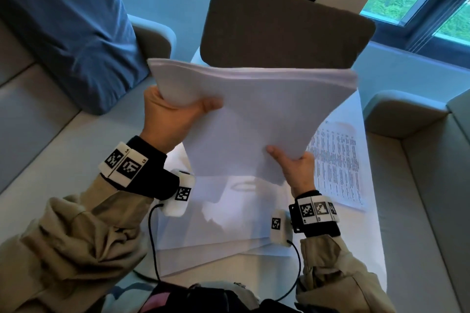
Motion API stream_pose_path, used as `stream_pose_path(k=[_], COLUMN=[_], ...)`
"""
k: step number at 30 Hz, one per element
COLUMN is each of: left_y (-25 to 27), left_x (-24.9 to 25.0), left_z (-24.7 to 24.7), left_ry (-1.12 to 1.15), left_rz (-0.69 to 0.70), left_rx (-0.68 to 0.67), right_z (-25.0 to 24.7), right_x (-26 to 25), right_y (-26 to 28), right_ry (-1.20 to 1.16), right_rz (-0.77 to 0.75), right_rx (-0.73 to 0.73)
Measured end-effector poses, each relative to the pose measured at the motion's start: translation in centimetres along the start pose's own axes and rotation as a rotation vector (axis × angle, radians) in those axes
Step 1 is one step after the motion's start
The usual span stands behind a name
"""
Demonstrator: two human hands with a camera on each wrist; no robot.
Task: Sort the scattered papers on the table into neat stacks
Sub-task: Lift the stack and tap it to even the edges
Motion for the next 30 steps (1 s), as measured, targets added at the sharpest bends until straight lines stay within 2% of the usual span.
stream_pose_path(k=[3, 6, 8, 10, 12, 14, 16, 19, 24, 26, 30], left_y=[-0.4, -0.5, -0.4, 0.0, 0.2, -0.1, -0.5, -0.7, 0.9, 1.3, 1.2], left_x=[0.9, 0.1, -1.3, -3.1, -4.8, -6.2, -7.3, -9.0, -11.2, -11.1, -10.1], left_z=[0.1, -0.2, -0.4, -0.4, -0.7, -1.9, -3.8, -6.9, -8.2, -7.9, -7.6], left_ry=[0.061, 0.145, 0.234, 0.321, 0.361, 0.360, 0.234, -0.008, -0.229, -0.334, -0.264], left_rz=[0.061, 0.048, 0.008, -0.056, -0.131, -0.196, -0.238, -0.297, -0.395, -0.391, -0.262], left_rx=[0.020, 0.081, 0.113, 0.130, 0.146, 0.151, 0.148, 0.087, -0.088, -0.021, 0.065], right_z=[-0.3, -0.2, 0.5, 1.2, 1.4, 0.2, -1.8, -4.5, -6.1, -5.6, -5.7], right_x=[3.1, 5.4, 6.3, 6.2, 5.6, 5.2, 4.5, 3.3, 3.0, 2.8, 1.9], right_y=[0.2, 0.2, 0.3, 0.6, 0.8, 0.6, 0.2, -0.4, -1.0, -0.8, -1.0], right_ry=[-0.129, -0.506, -0.708, -0.765, -0.744, -0.679, -0.562, -0.338, -0.131, -0.091, -0.117], right_rz=[0.185, 0.322, 0.410, 0.428, 0.424, 0.384, 0.294, 0.169, 0.087, 0.046, -0.062], right_rx=[0.038, 0.082, 0.030, -0.041, -0.053, 0.037, 0.157, 0.221, 0.150, 0.094, 0.079])
Point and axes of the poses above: each hand's wrist, its own y-axis away from the middle knuckle, its own z-axis out of the palm, x = y × z, the point moved 3 cm from there along -y, towards the middle knuckle, and after that the axes turned 10 degrees about y, right-handed, at the moved point
